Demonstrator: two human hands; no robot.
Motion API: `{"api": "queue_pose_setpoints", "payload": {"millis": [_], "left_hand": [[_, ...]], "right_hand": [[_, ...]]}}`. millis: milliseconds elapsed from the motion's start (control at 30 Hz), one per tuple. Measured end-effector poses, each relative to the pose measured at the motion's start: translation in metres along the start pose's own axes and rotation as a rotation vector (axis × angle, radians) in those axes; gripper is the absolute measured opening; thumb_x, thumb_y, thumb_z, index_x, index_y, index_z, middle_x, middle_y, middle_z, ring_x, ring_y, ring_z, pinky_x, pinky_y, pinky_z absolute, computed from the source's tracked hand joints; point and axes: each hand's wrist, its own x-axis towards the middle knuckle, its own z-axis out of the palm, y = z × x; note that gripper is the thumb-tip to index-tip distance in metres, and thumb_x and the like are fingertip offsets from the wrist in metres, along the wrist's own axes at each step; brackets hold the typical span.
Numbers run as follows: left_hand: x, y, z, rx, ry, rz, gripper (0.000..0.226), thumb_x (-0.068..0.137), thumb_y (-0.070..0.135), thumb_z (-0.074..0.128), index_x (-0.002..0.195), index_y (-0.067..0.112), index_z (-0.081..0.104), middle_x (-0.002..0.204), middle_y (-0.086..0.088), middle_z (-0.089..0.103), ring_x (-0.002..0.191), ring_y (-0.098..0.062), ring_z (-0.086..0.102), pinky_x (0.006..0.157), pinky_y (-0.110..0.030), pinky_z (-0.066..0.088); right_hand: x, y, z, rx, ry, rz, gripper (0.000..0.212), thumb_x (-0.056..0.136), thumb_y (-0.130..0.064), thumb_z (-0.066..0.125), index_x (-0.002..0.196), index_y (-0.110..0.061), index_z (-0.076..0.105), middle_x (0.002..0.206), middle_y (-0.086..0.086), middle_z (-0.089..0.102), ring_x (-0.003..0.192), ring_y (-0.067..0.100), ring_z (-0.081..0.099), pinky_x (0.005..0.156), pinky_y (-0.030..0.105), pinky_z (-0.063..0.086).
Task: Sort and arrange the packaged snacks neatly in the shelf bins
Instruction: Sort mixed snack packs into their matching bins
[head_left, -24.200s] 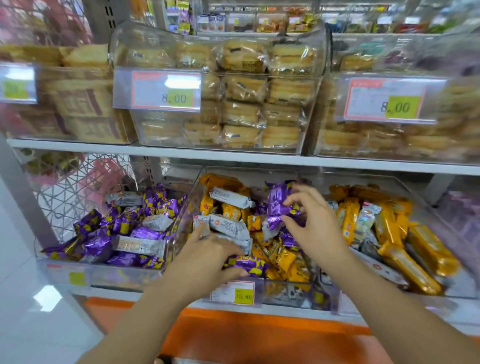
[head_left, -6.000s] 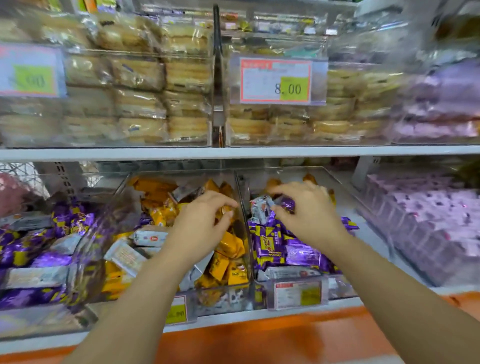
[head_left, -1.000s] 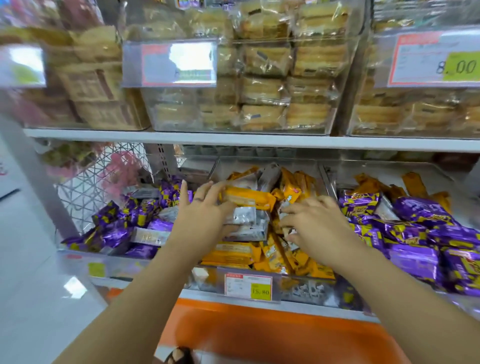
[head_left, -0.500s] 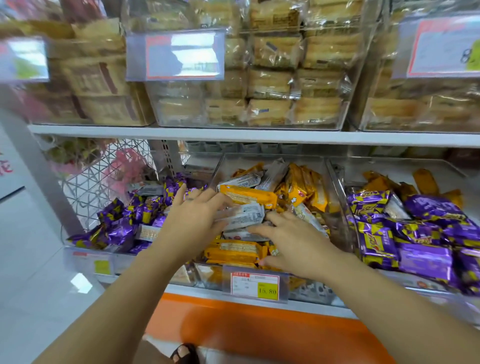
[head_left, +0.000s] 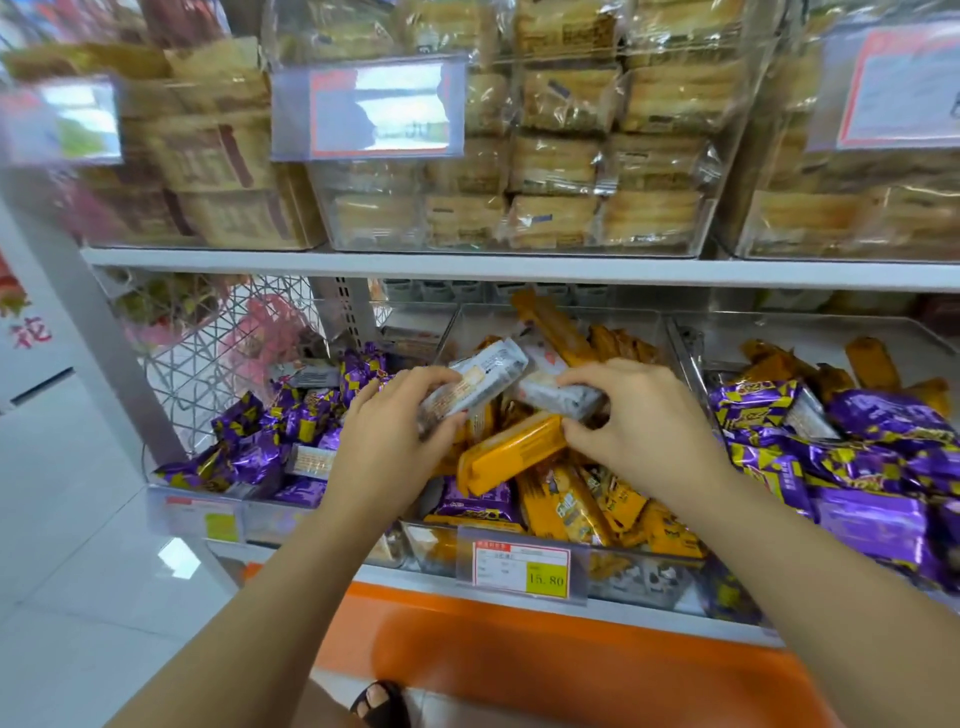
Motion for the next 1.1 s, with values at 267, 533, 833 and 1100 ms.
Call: {"api": "queue_pose_setpoints", "payload": {"millis": [267,533,833,1100], "left_hand": [[-0.003,-0.002,0.005,0.003,-0.161,0.125,0.02,0.083,0.028,0.071,0.088,0.031,0.052,0.089,0.025,0.052,0.078,0.014,0.046,0.113,-0.049,0.023],[0.015,0.01,0.018,0.585,-0.29,0.358,0.025,0.058,0.02,0.087,0.068,0.025,0.064,0.091,0.003,0.065,0.087,-0.026,0.064,0.102,-0.065,0.021],[0.008,-0.003,0.003,0.629,-0.398,0.365,0.049,0.068,0.014,0.082,0.101,0.048,0.069,0.112,-0.001,0.053,0.112,-0.028,0.038,0.105,-0.068,0.015],[-0.006,-0.028,-0.014,-0.108,-0.177,-0.004,0.027,0.092,0.017,0.06,0.106,0.039,0.064,0.121,0.013,0.045,0.12,-0.009,0.032,0.1,-0.019,0.023]], "right_hand": [[0.0,0.016,-0.018,-0.233,0.004,0.006,0.041,0.082,-0.016,0.064,0.118,-0.037,0.061,0.117,-0.006,0.061,0.107,0.02,0.054,0.093,0.038,0.032],[-0.011,0.01,-0.028,-0.258,-0.116,-0.021,0.025,0.088,-0.039,0.057,0.112,-0.038,0.062,0.123,-0.018,0.054,0.119,0.011,0.038,0.096,0.032,0.022],[-0.01,-0.011,0.0,-0.063,-0.312,-0.27,0.03,0.093,-0.028,0.055,0.122,-0.036,0.06,0.132,-0.019,0.051,0.127,0.009,0.034,0.104,0.03,0.02],[0.011,-0.015,0.037,-0.32,-0.43,-0.412,0.031,0.096,-0.039,0.045,0.125,-0.045,0.055,0.138,-0.02,0.046,0.126,0.016,0.03,0.1,0.037,0.023]]}}
